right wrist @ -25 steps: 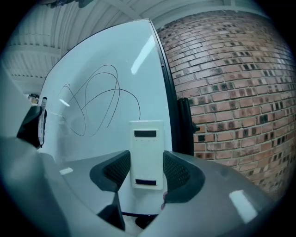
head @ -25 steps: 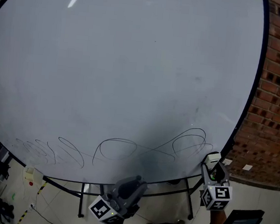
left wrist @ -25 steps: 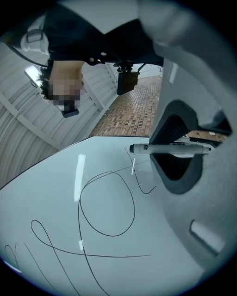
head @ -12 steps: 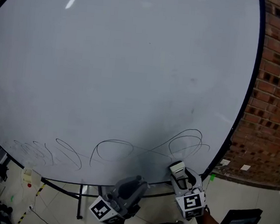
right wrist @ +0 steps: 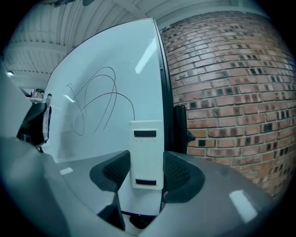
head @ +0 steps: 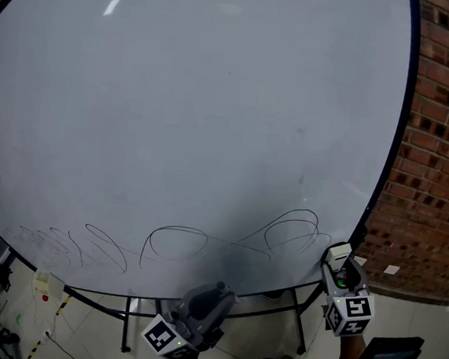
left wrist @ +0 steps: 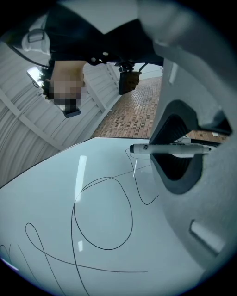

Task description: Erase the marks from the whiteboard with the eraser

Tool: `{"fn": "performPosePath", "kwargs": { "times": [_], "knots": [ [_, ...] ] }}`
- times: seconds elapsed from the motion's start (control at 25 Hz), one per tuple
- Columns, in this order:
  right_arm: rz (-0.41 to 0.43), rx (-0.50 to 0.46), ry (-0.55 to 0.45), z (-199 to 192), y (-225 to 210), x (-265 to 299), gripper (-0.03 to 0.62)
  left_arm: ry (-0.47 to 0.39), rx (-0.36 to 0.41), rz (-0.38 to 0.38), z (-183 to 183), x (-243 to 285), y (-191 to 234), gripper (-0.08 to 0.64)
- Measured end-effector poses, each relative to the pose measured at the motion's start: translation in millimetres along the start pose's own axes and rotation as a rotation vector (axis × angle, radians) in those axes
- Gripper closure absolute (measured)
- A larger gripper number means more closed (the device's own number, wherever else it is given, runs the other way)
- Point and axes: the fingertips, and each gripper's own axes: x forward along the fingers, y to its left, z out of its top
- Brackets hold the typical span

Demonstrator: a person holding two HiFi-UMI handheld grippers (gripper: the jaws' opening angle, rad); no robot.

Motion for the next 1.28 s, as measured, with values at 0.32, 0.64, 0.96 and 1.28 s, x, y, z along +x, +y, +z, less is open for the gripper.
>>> {"fn": "performPosePath", "kwargs": {
  "times": [0.32, 0.64, 0.96, 1.28],
  "knots": [
    [0.014, 0.096, 0.027, 5, 7, -1, 0.367, -0.009, 0.01, 0.005, 4, -3, 0, 0.499],
    [0.109, 0.027, 0.015, 22, 57, 1, 0.367, -0.02, 0.01, 0.016, 9, -8, 5, 0.499],
    [0.146, -0.015, 0.017, 26, 54, 0, 0.366, -0.021, 0.013, 0.011, 12, -6, 5, 0.499],
    [0.032, 0.053, -0.005, 35, -2, -5, 0.365, -0.016, 0.014, 0.002, 10, -5, 4, 0.499]
  ]
}}
